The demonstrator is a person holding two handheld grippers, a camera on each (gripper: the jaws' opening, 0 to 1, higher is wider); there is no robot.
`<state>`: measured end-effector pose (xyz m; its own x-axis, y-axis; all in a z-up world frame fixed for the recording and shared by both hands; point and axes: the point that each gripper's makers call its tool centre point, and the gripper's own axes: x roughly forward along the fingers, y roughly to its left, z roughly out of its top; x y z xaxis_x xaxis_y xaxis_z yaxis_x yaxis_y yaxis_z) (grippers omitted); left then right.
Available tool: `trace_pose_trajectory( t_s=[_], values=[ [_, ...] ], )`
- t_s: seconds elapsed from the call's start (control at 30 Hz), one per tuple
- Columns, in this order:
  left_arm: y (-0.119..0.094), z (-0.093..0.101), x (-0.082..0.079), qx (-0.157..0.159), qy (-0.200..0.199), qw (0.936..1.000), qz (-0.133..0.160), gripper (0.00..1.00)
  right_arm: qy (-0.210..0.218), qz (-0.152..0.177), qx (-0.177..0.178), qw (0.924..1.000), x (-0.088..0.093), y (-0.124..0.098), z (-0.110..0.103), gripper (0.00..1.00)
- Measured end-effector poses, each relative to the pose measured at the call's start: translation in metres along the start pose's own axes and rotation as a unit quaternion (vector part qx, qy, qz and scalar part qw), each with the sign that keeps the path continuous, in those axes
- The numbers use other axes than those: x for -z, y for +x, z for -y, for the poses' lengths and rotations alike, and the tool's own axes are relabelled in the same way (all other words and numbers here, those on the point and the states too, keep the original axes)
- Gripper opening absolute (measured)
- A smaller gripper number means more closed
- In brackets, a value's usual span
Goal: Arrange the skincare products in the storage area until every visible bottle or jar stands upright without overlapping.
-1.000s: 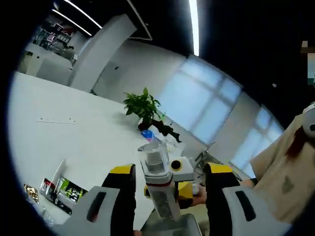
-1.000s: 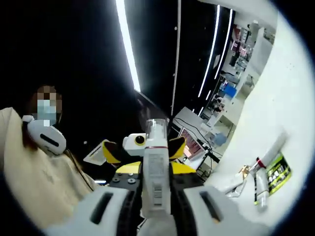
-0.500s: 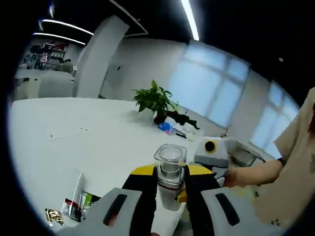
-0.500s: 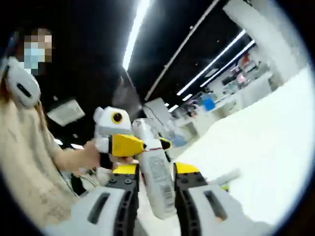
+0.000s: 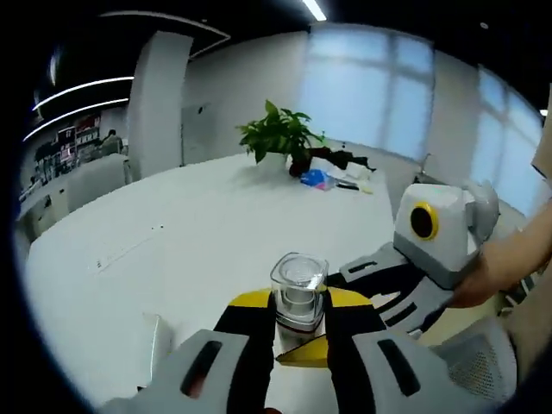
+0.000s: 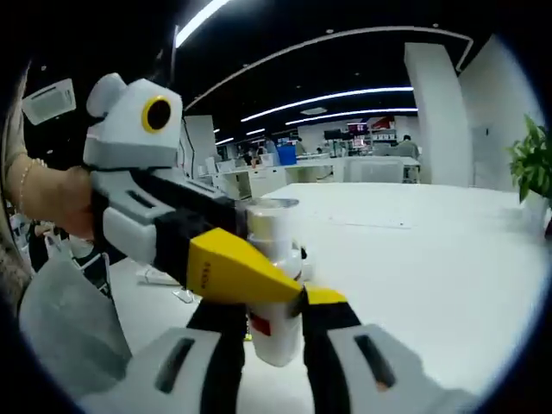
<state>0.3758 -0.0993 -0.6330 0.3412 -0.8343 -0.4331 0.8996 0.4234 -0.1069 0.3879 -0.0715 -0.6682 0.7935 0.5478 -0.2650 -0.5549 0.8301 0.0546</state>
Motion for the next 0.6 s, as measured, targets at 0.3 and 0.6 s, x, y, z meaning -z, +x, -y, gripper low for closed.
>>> trace_pose_trajectory(
  t_s=[0.3,0.6],
  values=[
    [0.037,-0.016,0.027,0.001,0.034,0.9994,-0.011,0.19,-0.022,-0.028,0.039,0.9986,0.038,0.015,0.032,0.24],
    [0.057,-0.028,0.038,-0.001,0.046,0.9988,-0.012,0.19,-0.04,-0.043,0.067,0.996,0.054,0.026,0.047,0.24]
  ],
)
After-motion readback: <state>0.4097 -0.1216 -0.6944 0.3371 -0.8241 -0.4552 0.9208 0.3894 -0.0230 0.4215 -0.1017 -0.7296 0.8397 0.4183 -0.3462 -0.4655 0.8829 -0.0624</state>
